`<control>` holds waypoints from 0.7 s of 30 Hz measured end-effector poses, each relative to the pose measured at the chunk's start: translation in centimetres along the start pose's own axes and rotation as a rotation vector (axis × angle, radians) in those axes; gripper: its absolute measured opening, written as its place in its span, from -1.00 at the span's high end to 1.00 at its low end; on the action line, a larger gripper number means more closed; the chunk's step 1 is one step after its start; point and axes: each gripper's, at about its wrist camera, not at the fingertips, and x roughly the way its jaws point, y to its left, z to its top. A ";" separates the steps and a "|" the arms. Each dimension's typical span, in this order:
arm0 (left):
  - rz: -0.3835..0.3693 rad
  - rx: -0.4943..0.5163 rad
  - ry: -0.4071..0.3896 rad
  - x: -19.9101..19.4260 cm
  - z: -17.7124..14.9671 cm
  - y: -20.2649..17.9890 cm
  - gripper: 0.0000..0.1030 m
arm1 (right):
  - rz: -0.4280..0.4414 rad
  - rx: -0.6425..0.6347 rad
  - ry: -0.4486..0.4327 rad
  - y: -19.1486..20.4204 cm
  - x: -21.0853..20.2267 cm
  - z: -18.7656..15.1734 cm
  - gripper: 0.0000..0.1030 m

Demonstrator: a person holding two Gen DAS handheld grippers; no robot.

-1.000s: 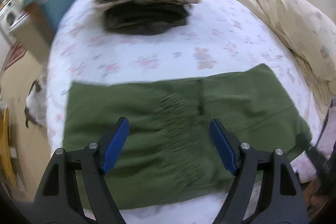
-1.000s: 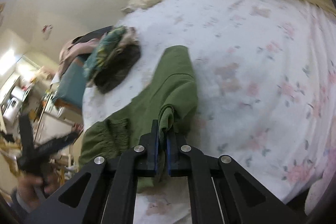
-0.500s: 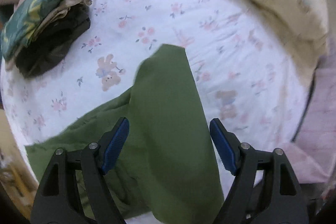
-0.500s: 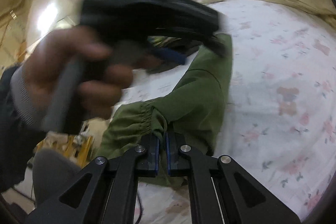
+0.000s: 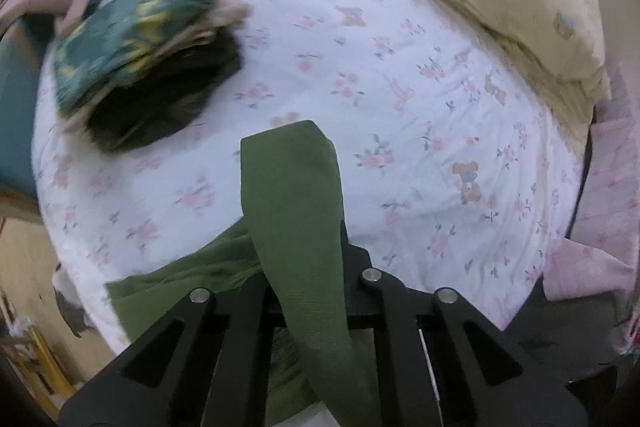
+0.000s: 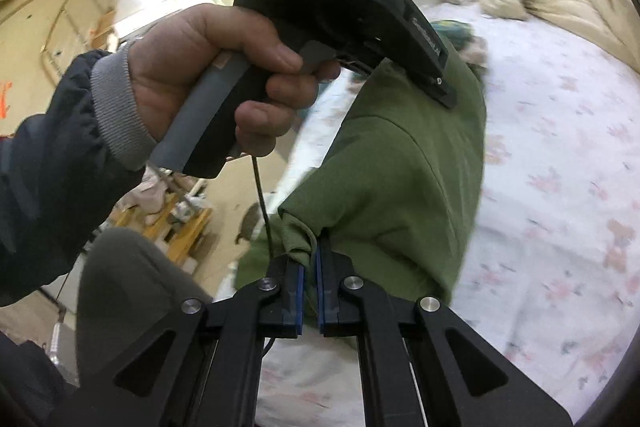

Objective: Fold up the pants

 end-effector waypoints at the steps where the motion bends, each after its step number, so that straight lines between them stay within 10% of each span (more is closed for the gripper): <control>1: -0.004 -0.017 -0.014 -1.0 -0.6 1.3 0.89 | 0.013 -0.010 0.007 0.7 0.5 0.3 0.92; 7: -0.013 -0.156 -0.063 -4.4 -6.7 11.3 0.89 | 0.071 -0.131 0.137 7.9 7.3 1.4 0.92; 14: -0.015 -0.322 -0.030 1.5 -13.6 22.0 0.79 | 0.021 -0.199 0.332 12.2 19.3 -1.1 0.91; 21: 0.127 -0.391 -0.056 4.2 -15.7 26.2 0.00 | -0.074 -0.183 0.454 12.4 26.1 -4.4 0.66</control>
